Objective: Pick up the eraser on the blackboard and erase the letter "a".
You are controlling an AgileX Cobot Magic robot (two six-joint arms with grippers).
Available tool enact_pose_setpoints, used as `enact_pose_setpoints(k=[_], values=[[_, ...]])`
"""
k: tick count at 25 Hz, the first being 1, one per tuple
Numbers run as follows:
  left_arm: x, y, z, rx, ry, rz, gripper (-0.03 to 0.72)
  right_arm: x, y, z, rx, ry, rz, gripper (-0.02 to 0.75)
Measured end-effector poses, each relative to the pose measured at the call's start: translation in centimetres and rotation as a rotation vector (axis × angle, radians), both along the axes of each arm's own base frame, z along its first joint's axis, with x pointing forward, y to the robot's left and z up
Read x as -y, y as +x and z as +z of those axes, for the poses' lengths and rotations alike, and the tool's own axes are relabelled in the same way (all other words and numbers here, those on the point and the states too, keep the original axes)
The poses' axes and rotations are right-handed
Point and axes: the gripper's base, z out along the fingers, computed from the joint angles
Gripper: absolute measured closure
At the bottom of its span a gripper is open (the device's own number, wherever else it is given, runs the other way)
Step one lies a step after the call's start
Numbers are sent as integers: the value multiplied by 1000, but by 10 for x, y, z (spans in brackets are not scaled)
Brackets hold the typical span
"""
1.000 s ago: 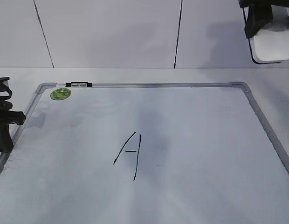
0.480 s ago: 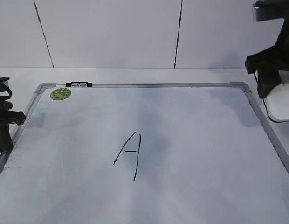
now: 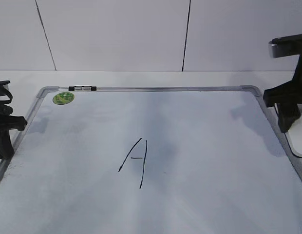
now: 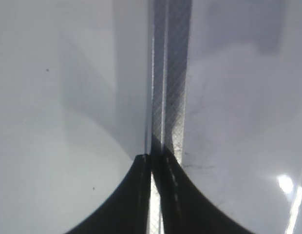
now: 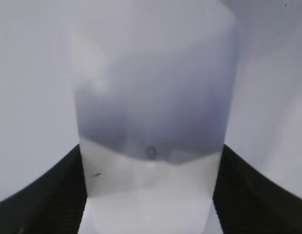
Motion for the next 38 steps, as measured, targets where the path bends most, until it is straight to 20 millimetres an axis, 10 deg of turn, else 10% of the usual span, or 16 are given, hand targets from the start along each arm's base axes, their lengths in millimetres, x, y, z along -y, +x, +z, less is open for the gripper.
enact_pose_setpoints(k=[15, 38], values=[[0, 0, 0, 0, -4, 3, 655, -7, 25, -67, -211, 28, -3, 197], [0, 0, 0, 0, -5, 4, 655, 7, 68, -73, -193, 164, -30, 197]])
